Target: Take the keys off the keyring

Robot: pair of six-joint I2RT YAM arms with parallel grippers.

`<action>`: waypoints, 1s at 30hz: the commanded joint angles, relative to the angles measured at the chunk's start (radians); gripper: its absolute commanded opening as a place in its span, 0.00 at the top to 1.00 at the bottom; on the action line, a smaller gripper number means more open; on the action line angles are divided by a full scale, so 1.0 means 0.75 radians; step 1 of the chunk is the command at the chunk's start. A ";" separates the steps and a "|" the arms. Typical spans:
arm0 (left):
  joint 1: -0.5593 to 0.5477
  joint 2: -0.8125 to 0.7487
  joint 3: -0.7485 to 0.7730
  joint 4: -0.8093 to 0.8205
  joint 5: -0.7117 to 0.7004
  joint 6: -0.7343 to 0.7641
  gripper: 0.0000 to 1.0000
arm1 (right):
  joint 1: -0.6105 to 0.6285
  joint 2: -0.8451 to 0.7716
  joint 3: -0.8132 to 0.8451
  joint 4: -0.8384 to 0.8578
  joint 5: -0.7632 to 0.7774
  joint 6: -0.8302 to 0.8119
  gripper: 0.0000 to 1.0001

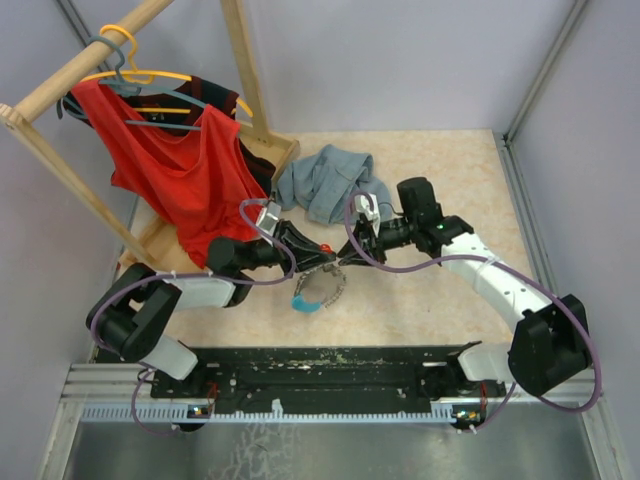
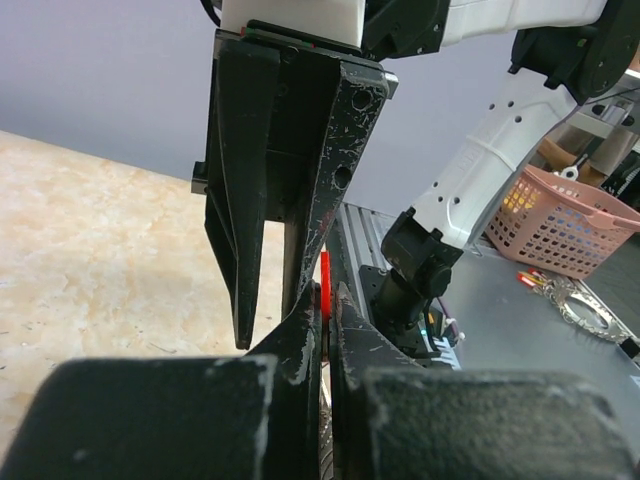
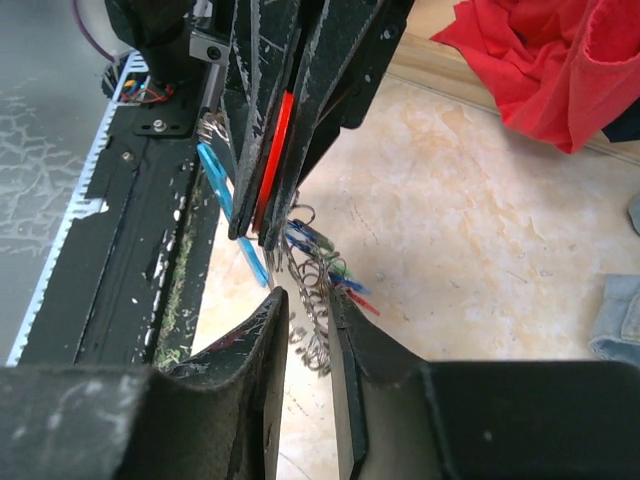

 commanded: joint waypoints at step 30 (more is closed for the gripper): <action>-0.048 -0.076 0.010 0.352 -0.144 0.043 1.00 | 0.085 0.003 0.008 0.091 -0.042 0.033 0.81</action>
